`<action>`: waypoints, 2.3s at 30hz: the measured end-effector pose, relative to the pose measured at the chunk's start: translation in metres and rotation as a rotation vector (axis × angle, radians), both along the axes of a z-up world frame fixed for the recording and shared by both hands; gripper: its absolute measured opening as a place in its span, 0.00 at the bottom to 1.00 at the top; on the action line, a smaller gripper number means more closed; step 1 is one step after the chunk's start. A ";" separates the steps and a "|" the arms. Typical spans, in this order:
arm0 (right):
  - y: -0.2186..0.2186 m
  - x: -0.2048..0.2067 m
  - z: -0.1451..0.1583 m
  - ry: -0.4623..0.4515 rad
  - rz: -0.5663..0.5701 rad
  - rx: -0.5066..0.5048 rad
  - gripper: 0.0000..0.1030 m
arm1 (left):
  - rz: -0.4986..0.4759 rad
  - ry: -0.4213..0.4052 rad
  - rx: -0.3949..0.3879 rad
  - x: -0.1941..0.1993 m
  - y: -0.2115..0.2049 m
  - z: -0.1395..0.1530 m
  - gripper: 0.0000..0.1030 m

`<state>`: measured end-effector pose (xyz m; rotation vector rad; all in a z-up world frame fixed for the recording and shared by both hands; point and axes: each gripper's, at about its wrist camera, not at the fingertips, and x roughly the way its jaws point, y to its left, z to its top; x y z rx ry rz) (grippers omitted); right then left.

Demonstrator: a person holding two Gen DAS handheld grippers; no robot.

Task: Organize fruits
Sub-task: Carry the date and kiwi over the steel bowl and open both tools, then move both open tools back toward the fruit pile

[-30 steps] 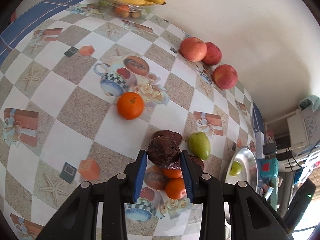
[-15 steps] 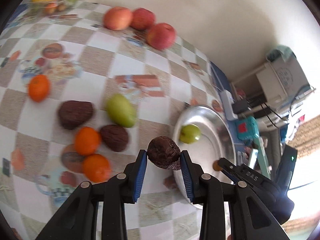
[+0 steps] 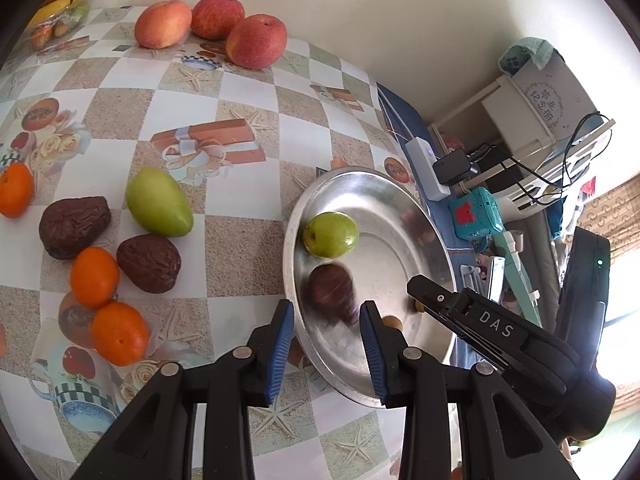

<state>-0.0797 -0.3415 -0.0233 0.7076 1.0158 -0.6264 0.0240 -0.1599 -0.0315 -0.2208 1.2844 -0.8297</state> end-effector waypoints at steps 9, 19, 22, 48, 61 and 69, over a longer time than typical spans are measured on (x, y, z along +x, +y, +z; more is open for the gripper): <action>0.005 0.002 -0.001 0.013 0.015 0.001 0.32 | 0.108 -0.088 0.278 0.011 0.018 -0.006 0.60; 0.041 0.026 0.007 0.041 0.159 -0.073 0.32 | 0.312 -0.163 0.365 0.041 0.080 0.007 0.93; 0.061 0.037 0.011 0.039 0.239 -0.103 0.33 | 0.407 -0.202 0.406 0.052 0.104 0.013 1.00; 0.155 0.078 0.008 -0.087 0.587 -0.098 0.93 | 0.414 -0.283 0.387 0.073 0.137 0.026 1.00; 0.182 0.090 -0.008 -0.031 0.660 -0.077 0.92 | 0.284 -0.110 0.332 0.071 0.112 -0.007 0.98; 0.187 0.098 -0.037 0.054 0.682 -0.032 0.79 | 0.212 -0.008 0.311 0.068 0.095 -0.033 0.88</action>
